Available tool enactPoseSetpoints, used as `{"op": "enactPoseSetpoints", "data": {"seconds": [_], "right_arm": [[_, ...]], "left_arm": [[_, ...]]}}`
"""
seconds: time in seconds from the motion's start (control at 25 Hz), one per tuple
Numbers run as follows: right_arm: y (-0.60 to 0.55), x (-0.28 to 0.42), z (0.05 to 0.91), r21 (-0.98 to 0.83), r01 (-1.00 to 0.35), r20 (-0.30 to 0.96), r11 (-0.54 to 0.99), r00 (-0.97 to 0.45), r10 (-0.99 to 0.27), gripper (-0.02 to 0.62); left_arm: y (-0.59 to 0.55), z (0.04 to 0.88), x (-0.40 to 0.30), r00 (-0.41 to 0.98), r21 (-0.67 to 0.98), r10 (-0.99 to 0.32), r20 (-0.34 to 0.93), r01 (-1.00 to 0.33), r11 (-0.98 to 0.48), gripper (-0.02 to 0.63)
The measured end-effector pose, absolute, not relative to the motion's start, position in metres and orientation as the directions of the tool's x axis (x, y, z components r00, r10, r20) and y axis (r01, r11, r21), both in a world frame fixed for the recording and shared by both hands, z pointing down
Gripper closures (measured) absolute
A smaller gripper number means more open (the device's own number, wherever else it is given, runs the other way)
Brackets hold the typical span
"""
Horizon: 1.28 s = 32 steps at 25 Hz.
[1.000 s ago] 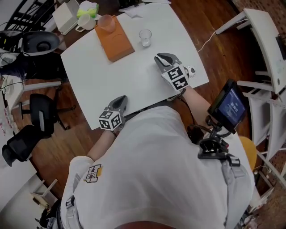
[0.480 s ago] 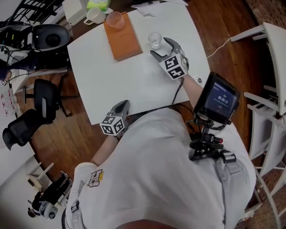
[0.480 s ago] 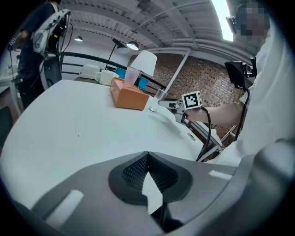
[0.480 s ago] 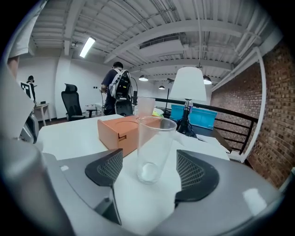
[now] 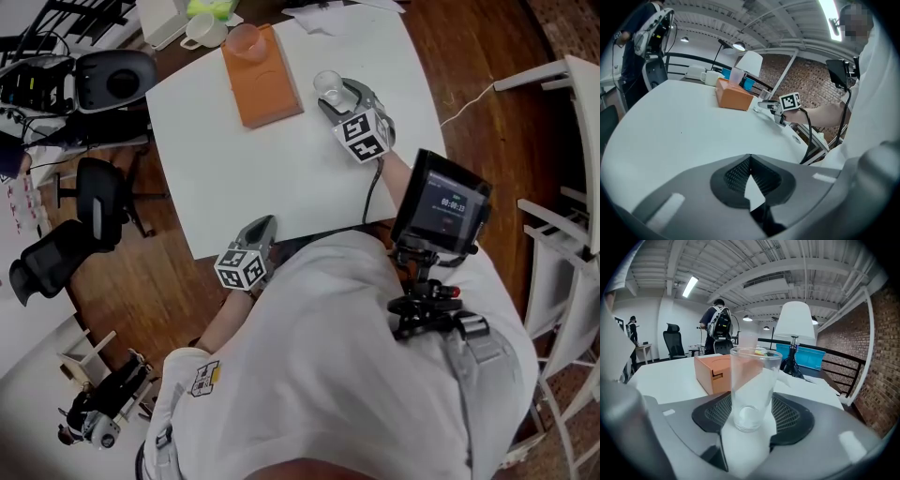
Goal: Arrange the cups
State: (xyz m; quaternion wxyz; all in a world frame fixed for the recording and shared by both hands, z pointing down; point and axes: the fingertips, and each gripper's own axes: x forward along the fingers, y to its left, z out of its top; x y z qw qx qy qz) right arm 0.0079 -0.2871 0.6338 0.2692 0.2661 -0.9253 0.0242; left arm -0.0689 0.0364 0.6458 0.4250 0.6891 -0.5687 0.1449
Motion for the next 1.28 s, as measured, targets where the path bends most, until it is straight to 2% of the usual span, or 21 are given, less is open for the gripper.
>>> {"op": "enactPoseSetpoints", "data": {"seconds": [0.6,1.0,1.28], "right_arm": [[-0.274,0.007,0.612,0.104,-0.510,0.516,0.854,-0.707,-0.485,0.336],[-0.250,-0.012,0.532,0.136,-0.542,0.424,0.829,-0.725,-0.543,0.337],[-0.235,-0.055,0.492,0.160,-0.539,0.405,0.827,-0.728,-0.553,0.336]], "left_arm": [[0.042,0.640,-0.081,0.348,0.433,-0.659,0.667,-0.901,-0.038,0.603],[0.041,0.637,-0.091,0.422,0.468,-0.707,0.568,-0.872,-0.144,0.603],[0.047,0.630,-0.136,0.413,0.496,-0.756,0.508,-0.858,-0.135,0.603]]}}
